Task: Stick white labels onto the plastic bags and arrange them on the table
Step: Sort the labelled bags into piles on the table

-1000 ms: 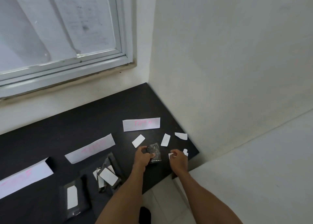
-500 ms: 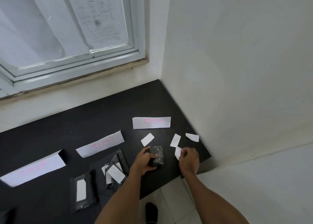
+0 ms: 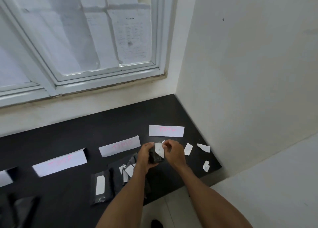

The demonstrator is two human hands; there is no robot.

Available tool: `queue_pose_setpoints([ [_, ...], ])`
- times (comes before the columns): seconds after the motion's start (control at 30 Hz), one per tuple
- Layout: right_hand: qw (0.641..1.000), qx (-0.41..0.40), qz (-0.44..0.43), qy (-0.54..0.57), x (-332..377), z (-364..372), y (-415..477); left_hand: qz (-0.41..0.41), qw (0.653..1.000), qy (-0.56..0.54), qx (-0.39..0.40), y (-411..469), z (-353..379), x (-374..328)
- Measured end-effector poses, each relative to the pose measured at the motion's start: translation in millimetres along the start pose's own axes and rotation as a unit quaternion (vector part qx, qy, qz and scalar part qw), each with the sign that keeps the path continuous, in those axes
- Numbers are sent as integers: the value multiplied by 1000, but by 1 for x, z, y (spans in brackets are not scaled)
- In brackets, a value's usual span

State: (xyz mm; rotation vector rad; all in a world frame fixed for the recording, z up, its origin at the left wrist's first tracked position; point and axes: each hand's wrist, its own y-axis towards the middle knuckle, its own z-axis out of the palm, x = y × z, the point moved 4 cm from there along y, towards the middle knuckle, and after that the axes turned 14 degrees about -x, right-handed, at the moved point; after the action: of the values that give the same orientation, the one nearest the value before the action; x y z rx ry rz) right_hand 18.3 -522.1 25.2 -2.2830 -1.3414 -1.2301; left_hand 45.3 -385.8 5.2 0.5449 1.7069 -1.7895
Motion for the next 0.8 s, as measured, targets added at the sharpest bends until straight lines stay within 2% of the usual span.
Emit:
queue_pose_setpoints([
  [0.2, 998, 19, -65, -14, 37, 11, -20, 17, 1000, 1, 14, -17, -39, -17],
  [0.37, 996, 3, -93, 2, 58, 15, -33, 31, 999, 3, 20, -27, -59, -22],
  [0.8, 995, -17, -96, 0, 78, 10, -47, 56, 998, 23, 31, -41, -76, -27],
])
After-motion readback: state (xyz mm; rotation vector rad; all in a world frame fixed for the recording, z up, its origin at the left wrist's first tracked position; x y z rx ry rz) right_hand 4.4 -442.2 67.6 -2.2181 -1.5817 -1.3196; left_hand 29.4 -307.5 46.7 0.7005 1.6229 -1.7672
